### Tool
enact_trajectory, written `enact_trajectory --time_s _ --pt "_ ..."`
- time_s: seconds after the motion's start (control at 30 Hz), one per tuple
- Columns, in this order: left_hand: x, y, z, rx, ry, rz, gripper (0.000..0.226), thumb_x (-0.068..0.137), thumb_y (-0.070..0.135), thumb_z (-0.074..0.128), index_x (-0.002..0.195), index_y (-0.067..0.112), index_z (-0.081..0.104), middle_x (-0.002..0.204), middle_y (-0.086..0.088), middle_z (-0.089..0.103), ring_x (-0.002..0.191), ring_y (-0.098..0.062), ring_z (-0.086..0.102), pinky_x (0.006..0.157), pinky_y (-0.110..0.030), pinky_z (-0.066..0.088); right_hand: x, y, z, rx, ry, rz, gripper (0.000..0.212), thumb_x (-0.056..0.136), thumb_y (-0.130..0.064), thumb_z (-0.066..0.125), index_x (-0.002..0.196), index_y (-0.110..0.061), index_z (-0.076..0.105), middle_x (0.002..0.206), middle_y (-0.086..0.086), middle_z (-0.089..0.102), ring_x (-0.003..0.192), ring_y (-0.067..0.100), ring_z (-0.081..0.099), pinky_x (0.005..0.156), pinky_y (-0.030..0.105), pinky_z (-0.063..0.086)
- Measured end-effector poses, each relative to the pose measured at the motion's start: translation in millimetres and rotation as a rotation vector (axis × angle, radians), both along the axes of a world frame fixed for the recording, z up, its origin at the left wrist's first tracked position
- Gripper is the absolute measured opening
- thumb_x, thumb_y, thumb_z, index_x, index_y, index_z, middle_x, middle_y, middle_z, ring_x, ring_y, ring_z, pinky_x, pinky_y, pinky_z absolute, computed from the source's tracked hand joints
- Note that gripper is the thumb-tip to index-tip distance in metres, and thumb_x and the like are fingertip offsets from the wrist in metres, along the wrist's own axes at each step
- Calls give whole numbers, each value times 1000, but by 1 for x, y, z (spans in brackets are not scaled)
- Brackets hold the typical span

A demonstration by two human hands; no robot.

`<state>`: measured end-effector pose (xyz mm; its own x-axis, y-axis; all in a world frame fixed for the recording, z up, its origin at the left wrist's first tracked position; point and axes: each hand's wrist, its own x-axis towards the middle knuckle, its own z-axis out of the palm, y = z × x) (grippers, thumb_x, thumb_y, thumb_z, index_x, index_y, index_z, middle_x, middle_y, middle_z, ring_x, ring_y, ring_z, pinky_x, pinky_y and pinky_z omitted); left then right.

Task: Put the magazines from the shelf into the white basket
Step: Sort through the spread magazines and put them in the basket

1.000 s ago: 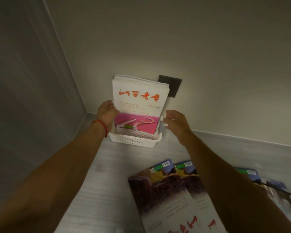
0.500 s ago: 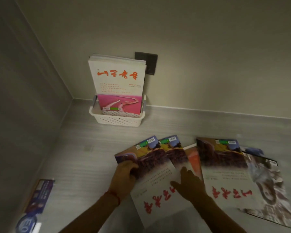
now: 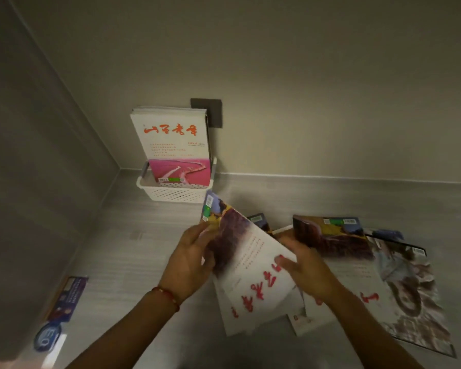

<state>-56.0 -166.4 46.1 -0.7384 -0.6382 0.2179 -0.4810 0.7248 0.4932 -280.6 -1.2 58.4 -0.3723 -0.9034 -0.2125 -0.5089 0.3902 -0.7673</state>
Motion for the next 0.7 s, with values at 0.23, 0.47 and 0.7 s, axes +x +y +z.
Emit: enact_trajectory --time_s 0.23,0.47,0.7 --pt "-99 28 92 -214 -279 -361 63 88 64 45 144 33 39 142 -3 56 126 -26 52 105 -41 43 -74 -4 137 35 224 314 3 87 -36 70 89 -34 71 82 -17 71 77 -1 68 67 19 55" --pt "-117 46 75 267 52 -269 29 99 36 52 125 27 62 107 1 74 93 -17 68 80 -30 54 -111 1 147 -116 234 129 33 72 -57 73 99 -39 67 89 -18 70 83 4 69 67 20 53" --pt "-90 33 65 861 449 46 16 95 18 62 105 28 69 94 9 79 84 -9 75 68 -23 60 -98 50 45 -328 -601 -533 57 82 -67 51 121 -26 62 123 9 67 104 28 68 83 46 57"
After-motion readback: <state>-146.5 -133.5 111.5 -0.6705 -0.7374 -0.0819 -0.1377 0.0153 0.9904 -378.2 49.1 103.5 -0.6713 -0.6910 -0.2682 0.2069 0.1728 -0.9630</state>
